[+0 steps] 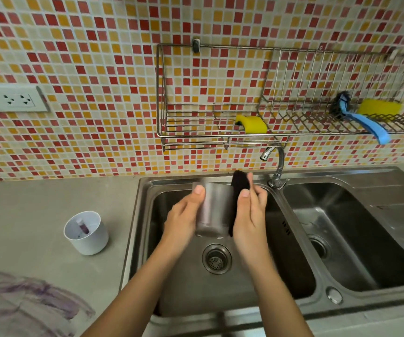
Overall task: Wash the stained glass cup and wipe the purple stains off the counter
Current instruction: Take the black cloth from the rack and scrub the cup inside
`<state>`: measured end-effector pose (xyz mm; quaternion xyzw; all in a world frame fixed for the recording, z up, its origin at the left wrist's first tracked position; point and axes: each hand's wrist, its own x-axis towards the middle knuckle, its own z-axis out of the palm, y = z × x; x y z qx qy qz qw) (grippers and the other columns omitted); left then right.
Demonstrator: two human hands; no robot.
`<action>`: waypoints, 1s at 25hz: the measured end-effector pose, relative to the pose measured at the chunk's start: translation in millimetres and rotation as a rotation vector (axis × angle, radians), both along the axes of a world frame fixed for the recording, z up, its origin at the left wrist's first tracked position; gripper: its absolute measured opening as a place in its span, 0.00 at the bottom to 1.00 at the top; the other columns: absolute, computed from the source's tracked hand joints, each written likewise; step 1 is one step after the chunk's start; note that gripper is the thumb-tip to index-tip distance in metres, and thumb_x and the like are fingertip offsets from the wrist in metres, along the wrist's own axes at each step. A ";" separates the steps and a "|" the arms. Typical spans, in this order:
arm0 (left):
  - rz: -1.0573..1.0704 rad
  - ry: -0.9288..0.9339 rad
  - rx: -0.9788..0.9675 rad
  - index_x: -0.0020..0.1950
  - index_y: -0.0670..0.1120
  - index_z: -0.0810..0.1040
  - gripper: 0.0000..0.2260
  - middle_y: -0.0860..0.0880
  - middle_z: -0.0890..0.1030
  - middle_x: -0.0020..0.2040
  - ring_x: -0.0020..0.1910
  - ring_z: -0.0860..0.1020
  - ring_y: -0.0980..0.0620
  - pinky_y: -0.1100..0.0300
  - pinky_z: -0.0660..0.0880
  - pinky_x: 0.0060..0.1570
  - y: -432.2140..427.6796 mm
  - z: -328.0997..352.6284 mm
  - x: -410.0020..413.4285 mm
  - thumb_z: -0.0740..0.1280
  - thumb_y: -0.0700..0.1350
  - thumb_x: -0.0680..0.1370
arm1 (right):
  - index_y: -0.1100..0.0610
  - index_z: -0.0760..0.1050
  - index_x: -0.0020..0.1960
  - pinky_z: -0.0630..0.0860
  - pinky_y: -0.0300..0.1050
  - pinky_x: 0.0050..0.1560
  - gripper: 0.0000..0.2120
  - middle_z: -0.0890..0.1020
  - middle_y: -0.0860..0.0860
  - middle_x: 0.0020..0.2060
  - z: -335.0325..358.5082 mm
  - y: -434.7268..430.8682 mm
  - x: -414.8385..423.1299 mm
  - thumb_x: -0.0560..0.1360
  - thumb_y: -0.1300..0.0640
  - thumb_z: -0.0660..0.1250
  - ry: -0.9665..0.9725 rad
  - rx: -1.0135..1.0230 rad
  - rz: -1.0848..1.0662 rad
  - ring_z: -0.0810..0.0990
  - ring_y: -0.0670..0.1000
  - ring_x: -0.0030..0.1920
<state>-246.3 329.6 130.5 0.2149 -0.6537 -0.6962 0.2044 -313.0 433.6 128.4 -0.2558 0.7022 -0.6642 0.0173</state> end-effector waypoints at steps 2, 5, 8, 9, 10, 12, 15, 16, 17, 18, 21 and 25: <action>-0.035 0.047 0.048 0.46 0.54 0.84 0.23 0.47 0.85 0.46 0.47 0.83 0.48 0.52 0.78 0.51 -3.8 -0.7 -3.4 0.61 0.69 0.68 | 0.57 0.58 0.74 0.61 0.18 0.51 0.21 0.64 0.40 0.55 -0.5 1.5 0.4 0.82 0.55 0.49 -0.014 -0.020 0.028 0.67 0.25 0.53; -0.080 0.118 0.096 0.49 0.60 0.83 0.19 0.53 0.85 0.49 0.50 0.82 0.54 0.63 0.78 0.47 -13.8 9.0 -3.4 0.59 0.67 0.71 | 0.55 0.58 0.74 0.62 0.20 0.56 0.23 0.64 0.40 0.57 -4.6 0.8 12.6 0.80 0.51 0.49 0.031 -0.046 0.036 0.69 0.30 0.56; -0.091 0.072 0.051 0.55 0.57 0.80 0.22 0.53 0.82 0.56 0.57 0.79 0.52 0.52 0.76 0.58 -19.7 4.9 0.5 0.63 0.69 0.69 | 0.55 0.56 0.74 0.59 0.20 0.57 0.23 0.63 0.41 0.57 -6.7 0.4 10.8 0.80 0.54 0.50 0.084 -0.023 0.012 0.67 0.29 0.57; -0.043 0.060 0.072 0.55 0.55 0.78 0.23 0.53 0.82 0.55 0.58 0.79 0.50 0.48 0.75 0.59 -20.7 2.0 1.5 0.65 0.69 0.68 | 0.54 0.55 0.73 0.59 0.20 0.57 0.22 0.63 0.40 0.57 -6.6 0.9 10.5 0.79 0.54 0.50 0.101 -0.010 -0.002 0.66 0.29 0.57; -0.012 0.047 0.085 0.54 0.54 0.76 0.25 0.52 0.81 0.55 0.58 0.79 0.50 0.47 0.75 0.59 -20.9 -1.1 2.5 0.66 0.69 0.66 | 0.51 0.53 0.72 0.58 0.20 0.57 0.22 0.62 0.39 0.57 -6.6 0.5 11.3 0.79 0.53 0.50 0.124 0.006 -0.013 0.66 0.30 0.58; -0.043 0.027 0.077 0.53 0.59 0.75 0.22 0.57 0.81 0.54 0.56 0.79 0.54 0.52 0.76 0.56 -15.4 -6.0 4.8 0.64 0.71 0.66 | 0.46 0.51 0.71 0.59 0.24 0.60 0.22 0.60 0.36 0.58 -6.8 -3.3 15.7 0.78 0.52 0.51 0.174 0.053 -0.013 0.67 0.40 0.61; -0.051 0.025 0.059 0.53 0.62 0.73 0.19 0.53 0.81 0.52 0.51 0.81 0.51 0.56 0.80 0.48 0.5 -12.8 8.0 0.67 0.67 0.66 | 0.44 0.51 0.71 0.63 0.36 0.63 0.21 0.61 0.36 0.57 -7.5 -9.0 16.9 0.80 0.51 0.51 0.237 0.109 -0.022 0.68 0.50 0.61; -0.029 0.041 0.071 0.55 0.56 0.74 0.22 0.45 0.81 0.53 0.52 0.80 0.45 0.50 0.80 0.50 3.4 -15.5 8.6 0.68 0.65 0.67 | 0.45 0.52 0.70 0.64 0.39 0.64 0.20 0.62 0.39 0.57 -8.0 -9.1 14.7 0.80 0.50 0.50 0.220 0.104 -0.036 0.69 0.51 0.61; -0.022 0.057 0.079 0.55 0.52 0.74 0.23 0.41 0.80 0.53 0.53 0.78 0.41 0.45 0.78 0.53 5.6 -17.2 9.6 0.69 0.64 0.68 | 0.47 0.53 0.70 0.64 0.38 0.64 0.19 0.63 0.42 0.56 -8.4 -8.3 12.3 0.80 0.51 0.50 0.194 0.088 -0.055 0.69 0.50 0.61; -0.013 0.073 0.079 0.55 0.51 0.75 0.22 0.41 0.80 0.53 0.53 0.78 0.41 0.44 0.76 0.55 6.2 -17.6 11.4 0.70 0.63 0.68 | 0.48 0.53 0.70 0.64 0.35 0.64 0.20 0.63 0.43 0.56 -8.5 -6.7 10.3 0.79 0.52 0.50 0.174 0.071 -0.072 0.70 0.49 0.60; -0.007 0.130 0.096 0.52 0.54 0.77 0.18 0.46 0.81 0.51 0.51 0.80 0.46 0.47 0.76 0.53 -0.7 -18.2 14.2 0.68 0.61 0.67 | 0.49 0.55 0.70 0.65 0.28 0.59 0.20 0.63 0.39 0.56 -6.9 -5.0 13.0 0.78 0.52 0.49 0.148 0.061 -0.075 0.70 0.42 0.57; 0.011 0.180 0.191 0.61 0.45 0.75 0.27 0.42 0.81 0.54 0.52 0.81 0.44 0.53 0.78 0.46 -9.6 -15.1 14.2 0.65 0.61 0.69 | 0.41 0.55 0.69 0.65 0.30 0.60 0.17 0.61 0.31 0.56 -10.8 -10.6 35.7 0.81 0.49 0.49 0.170 0.063 -0.040 0.68 0.38 0.58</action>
